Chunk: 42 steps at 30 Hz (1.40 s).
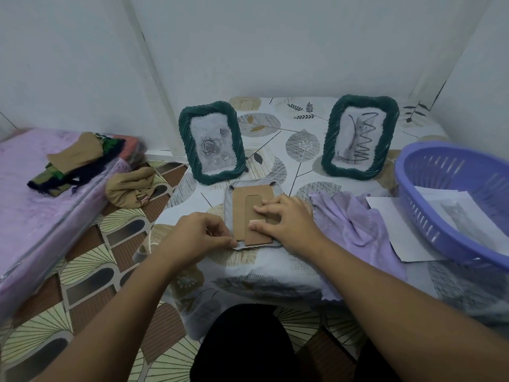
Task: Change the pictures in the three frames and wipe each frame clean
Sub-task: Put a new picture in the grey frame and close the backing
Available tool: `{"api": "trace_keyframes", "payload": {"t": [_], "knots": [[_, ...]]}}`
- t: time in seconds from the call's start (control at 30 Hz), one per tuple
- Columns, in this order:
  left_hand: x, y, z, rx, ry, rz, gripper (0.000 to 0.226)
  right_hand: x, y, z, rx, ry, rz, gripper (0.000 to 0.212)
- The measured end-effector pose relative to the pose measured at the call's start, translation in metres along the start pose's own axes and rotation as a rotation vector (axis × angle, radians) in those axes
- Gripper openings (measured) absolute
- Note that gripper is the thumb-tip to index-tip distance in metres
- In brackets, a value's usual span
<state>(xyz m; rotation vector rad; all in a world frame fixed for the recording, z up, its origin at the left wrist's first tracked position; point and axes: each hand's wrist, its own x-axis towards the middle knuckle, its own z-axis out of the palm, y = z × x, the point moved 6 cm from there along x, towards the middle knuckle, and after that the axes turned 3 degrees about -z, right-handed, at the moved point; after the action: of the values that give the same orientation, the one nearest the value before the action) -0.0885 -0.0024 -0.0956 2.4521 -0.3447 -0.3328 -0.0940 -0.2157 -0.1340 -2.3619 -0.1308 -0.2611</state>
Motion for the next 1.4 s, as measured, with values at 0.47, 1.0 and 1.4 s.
{"api": "trace_keyframes", "payload": {"t": [0.47,1.0,1.4], "knots": [[-0.021,0.007,0.022,0.2,0.228,0.103,0.021,0.001,0.002,0.001,0.005,-0.003,-0.006,0.056],[0.023,0.001,0.003,-0.153,0.314,0.001,0.008,0.0,0.001,-0.001,0.015,-0.026,-0.007,0.057],[0.036,-0.002,0.03,-0.308,0.175,0.084,0.019,0.001,-0.002,-0.003,-0.019,-0.104,-0.038,0.046]]}}
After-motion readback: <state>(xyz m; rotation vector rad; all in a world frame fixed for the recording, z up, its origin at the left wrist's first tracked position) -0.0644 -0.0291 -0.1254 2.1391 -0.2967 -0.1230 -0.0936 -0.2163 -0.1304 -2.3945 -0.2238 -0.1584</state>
